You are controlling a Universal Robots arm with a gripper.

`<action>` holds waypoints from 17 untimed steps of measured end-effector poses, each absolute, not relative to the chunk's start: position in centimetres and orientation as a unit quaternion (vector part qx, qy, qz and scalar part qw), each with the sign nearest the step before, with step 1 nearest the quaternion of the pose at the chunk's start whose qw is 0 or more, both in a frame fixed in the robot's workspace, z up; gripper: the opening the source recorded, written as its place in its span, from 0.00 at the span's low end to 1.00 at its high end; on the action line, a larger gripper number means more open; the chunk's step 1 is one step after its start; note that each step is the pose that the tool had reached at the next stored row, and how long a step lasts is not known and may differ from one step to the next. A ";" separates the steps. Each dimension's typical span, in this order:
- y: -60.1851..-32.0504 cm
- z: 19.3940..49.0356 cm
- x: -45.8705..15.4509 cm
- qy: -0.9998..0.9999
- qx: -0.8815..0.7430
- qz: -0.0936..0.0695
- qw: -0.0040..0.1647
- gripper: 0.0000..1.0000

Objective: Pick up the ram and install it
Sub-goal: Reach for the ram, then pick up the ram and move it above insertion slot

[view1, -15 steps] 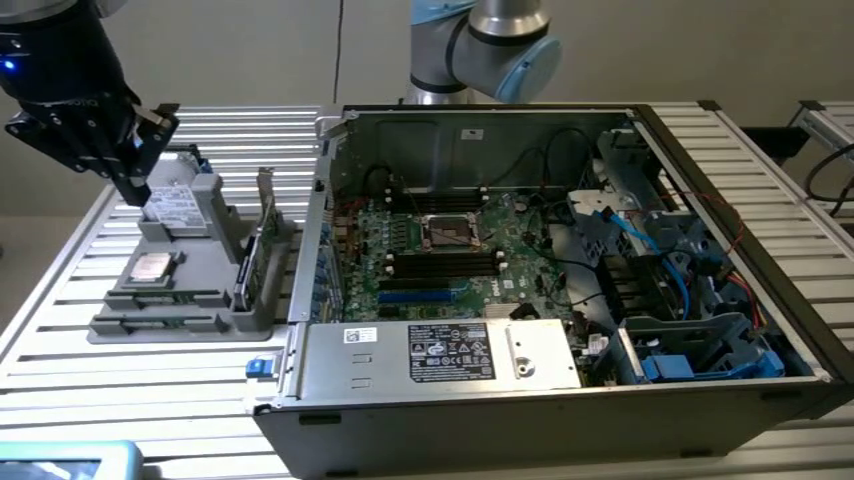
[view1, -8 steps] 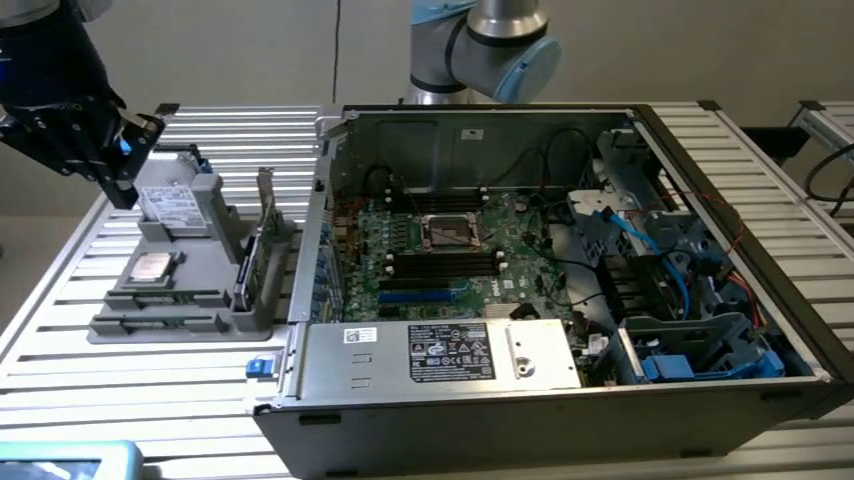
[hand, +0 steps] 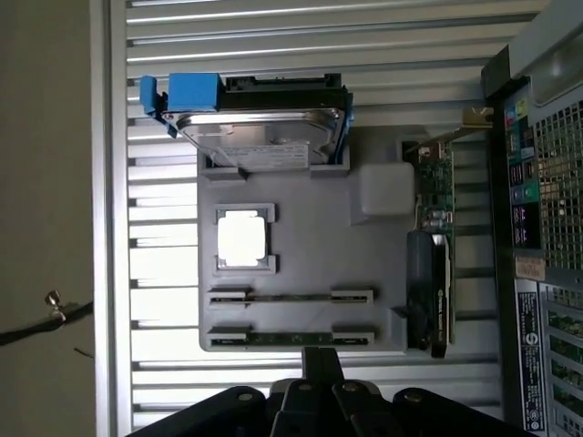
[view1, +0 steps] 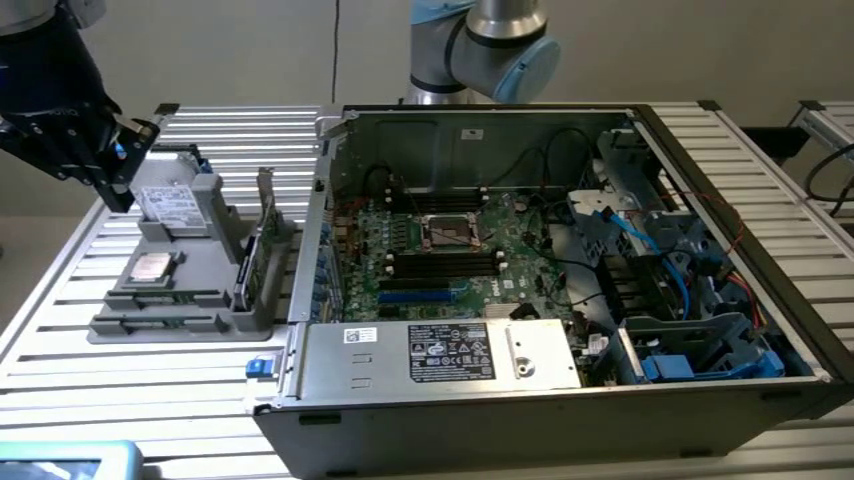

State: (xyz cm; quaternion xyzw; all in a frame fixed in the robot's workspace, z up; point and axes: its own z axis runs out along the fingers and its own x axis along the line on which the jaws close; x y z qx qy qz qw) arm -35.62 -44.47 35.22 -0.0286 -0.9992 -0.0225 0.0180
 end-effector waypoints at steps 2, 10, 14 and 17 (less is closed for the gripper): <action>-44.3 35.0 -35.7 -0.999 -0.027 -0.022 0.018 0.11; -43.8 34.4 -35.8 -1.000 -0.011 -0.022 0.019 0.11; -43.8 34.3 -35.8 -1.000 -0.009 -0.022 0.019 0.11; -43.8 34.3 -35.8 -1.000 -0.009 -0.022 0.019 0.11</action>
